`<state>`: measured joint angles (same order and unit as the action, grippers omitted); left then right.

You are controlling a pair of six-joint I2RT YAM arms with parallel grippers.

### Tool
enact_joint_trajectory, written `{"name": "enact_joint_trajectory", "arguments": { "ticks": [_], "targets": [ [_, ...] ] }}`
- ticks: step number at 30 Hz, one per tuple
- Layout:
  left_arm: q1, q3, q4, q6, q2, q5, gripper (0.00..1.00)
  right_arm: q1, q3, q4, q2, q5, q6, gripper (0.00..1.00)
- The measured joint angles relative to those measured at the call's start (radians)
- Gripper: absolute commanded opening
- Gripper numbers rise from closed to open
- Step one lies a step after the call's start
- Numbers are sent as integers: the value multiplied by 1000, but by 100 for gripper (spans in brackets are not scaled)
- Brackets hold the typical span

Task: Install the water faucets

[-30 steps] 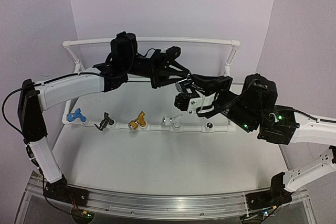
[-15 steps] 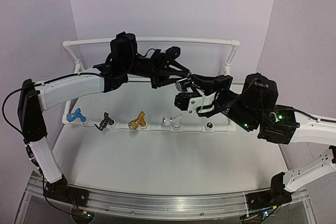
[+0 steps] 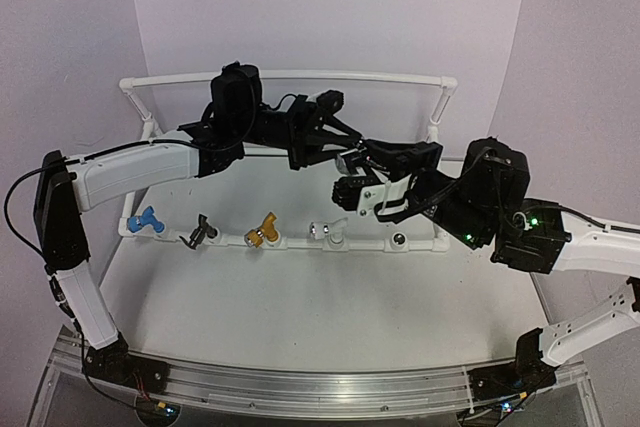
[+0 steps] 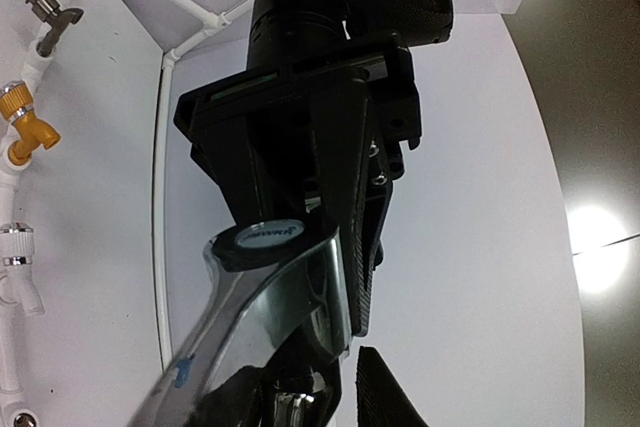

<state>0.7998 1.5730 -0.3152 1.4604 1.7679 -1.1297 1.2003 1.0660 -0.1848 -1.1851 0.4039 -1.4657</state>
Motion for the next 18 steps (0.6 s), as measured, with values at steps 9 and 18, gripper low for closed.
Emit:
{"name": "enact_joint_trajectory", "arguments": {
  "ticks": [9, 18],
  "targets": [
    [0, 0, 0, 0, 0, 1, 0, 0, 0, 13, 2, -34, 0, 24],
    [0, 0, 13, 9, 1, 3, 29, -1, 3, 24, 2, -48, 4, 0]
  ]
}}
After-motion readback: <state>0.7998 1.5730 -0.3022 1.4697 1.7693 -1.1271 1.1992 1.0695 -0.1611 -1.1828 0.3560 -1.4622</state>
